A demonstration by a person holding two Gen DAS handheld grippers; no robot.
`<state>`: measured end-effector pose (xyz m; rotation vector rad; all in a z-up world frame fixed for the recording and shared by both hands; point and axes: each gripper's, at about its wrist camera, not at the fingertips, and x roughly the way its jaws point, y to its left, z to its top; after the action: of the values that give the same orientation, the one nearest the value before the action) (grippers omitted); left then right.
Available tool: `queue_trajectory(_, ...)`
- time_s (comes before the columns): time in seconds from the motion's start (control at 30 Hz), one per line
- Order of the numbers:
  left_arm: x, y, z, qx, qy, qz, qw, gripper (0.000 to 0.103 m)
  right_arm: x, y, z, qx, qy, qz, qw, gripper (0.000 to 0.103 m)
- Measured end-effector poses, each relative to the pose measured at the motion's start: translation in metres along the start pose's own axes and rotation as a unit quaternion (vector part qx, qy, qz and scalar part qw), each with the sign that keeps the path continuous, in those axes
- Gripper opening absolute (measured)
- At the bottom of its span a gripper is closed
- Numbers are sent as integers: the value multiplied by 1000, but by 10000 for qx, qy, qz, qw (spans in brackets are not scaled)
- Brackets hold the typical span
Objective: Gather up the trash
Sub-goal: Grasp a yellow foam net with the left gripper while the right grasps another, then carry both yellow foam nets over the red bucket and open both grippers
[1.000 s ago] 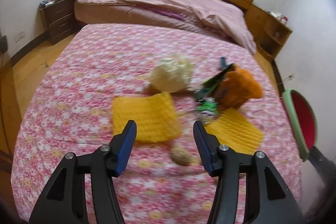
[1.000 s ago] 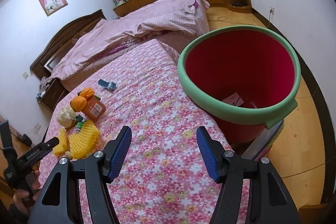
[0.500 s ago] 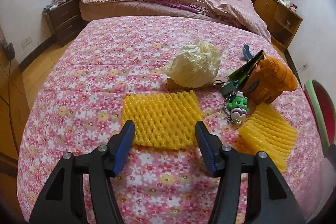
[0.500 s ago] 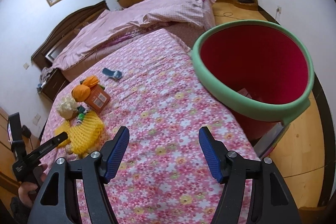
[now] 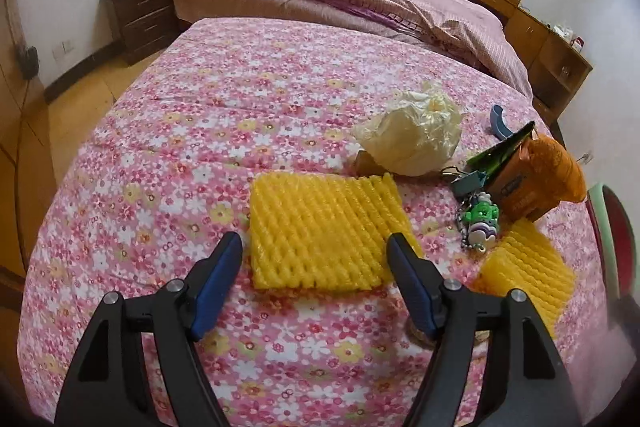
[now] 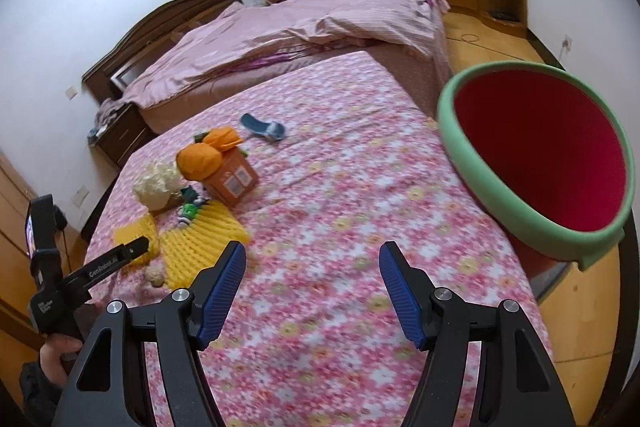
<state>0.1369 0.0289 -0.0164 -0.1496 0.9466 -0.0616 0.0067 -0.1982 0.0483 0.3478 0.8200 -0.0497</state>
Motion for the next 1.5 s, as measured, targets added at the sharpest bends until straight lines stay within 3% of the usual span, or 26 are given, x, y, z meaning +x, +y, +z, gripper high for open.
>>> queue_trajectory(0.2,-9,-8,-7,149,-59,-438,9989,36,21,21,1,-178,221,180,9994,71)
queue_trajectory(0.3,-10,-12,-9,173,-65,-628,9979,27,32,30,0,-222,338,268,9988,71)
queue_trajectory(0.6,-10,-10,-11,152,-140,-784,9967,26,65,51,-3,-216,744,500,9957,70)
queue_trajectory(0.67,-9,-7,-11,159,-157,-814,9964,26,68,53,-4,-190,732,533,9957,54)
queue_trajectory(0.8,-9,-6,-12,193,-187,-834,9962,26,72,54,-2,-53,774,763,9941,38)
queue_trajectory(0.87,-11,-6,-12,150,-159,-976,9950,19,71,53,-3,23,756,862,9934,26)
queue_trajectory(0.97,-20,-7,-14,149,-191,-1210,9924,17,63,53,-3,4,594,893,9942,12)
queue_trajectory(1.5,-85,-31,-21,415,-604,-1619,9841,17,-29,28,-1,120,-423,1066,9933,10)
